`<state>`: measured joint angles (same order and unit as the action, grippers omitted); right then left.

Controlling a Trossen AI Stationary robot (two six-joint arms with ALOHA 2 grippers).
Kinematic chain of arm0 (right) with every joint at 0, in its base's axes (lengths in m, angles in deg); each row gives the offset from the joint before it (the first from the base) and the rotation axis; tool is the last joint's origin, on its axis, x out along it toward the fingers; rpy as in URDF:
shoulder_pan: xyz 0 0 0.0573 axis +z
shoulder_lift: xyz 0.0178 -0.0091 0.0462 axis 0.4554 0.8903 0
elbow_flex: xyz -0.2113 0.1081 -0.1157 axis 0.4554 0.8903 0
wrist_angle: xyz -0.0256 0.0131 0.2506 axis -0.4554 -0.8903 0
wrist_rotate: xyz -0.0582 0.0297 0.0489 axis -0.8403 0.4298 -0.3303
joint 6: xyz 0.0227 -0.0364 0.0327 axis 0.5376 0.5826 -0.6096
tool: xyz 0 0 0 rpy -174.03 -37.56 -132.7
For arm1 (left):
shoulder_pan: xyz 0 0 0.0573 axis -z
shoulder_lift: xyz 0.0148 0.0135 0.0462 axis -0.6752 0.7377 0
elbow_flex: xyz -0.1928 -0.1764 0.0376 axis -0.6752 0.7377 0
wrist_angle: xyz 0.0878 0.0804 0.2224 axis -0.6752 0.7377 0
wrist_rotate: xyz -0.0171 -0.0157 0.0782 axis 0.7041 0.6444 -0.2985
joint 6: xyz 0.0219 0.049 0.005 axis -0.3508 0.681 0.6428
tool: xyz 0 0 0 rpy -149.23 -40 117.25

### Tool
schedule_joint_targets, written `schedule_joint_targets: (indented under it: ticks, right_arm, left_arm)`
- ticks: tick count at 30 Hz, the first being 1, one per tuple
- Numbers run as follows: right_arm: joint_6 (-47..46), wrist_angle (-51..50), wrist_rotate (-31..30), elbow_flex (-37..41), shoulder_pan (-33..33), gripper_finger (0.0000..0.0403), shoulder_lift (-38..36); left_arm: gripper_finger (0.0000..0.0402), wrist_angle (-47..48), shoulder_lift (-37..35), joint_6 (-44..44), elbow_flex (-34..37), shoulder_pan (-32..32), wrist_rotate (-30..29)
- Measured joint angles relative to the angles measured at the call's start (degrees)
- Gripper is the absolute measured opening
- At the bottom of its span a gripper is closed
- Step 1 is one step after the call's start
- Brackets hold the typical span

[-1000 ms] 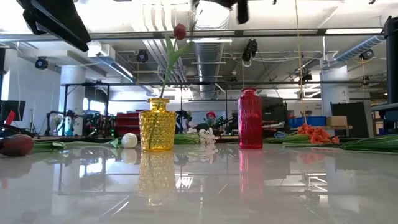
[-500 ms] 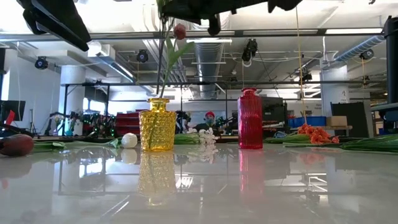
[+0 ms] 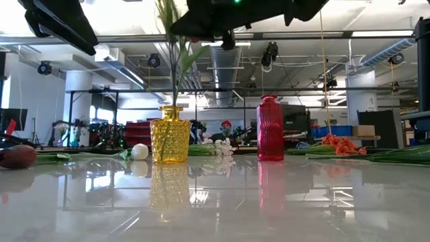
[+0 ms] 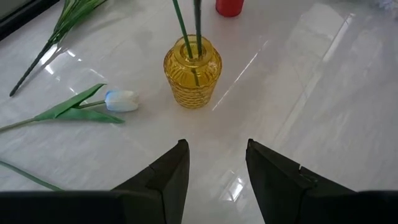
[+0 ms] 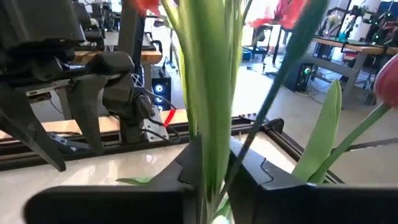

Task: Sort flowers into vase by color
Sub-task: Put the left orange flowers into the yellow flower vase, then put the left white flowers into the red flower vase

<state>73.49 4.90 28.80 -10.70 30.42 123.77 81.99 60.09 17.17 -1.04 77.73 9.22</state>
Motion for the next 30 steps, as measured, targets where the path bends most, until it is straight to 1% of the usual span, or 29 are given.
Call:
schedule_joint_targets:
  ticks: [6,10,15,19,21,24,28,30]
  right_arm:
    - [-3.4,-3.7,0.0,0.1,-0.6,0.0118,0.0]
    - [-5.9,-10.0,-0.2,-0.4,-0.7,0.0165,-0.7]
    - [-8.7,-16.6,-0.5,-0.5,-0.7,0.0215,-4.4]
    - [-9.3,-20.8,-0.6,-0.5,-0.3,0.0241,-8.0]
    - [-10.4,-24.1,-0.2,-0.5,0.0,0.0251,-10.2]
    - [-13.9,-31.4,0.2,-0.5,0.7,0.0260,-14.6]
    - [-21.5,-46.3,0.5,-0.5,2.2,0.0262,-22.0]
    - [-26.4,-54.1,0.7,-0.5,3.7,0.0259,-25.7]
  left_arm:
    - [0.0146,0.0,0.0,0.0,0.0,0.0,0.0]
    - [0.0146,0.0,0.0,0.0,0.0,0.0,0.0]
    - [0.0146,0.0,0.0,0.0,0.0,0.0,0.4]
    - [0.0146,0.0,0.0,0.0,0.0,0.0,0.7]
    - [0.0146,0.1,-0.1,0.0,0.0,0.0,3.1]
    - [0.0146,0.7,-0.3,-0.8,-0.8,0.3,10.9]
    - [0.0146,1.1,-0.5,-2.3,-2.4,3.2,18.7]
    - [0.0146,2.0,-0.5,-3.8,-3.5,5.4,20.3]
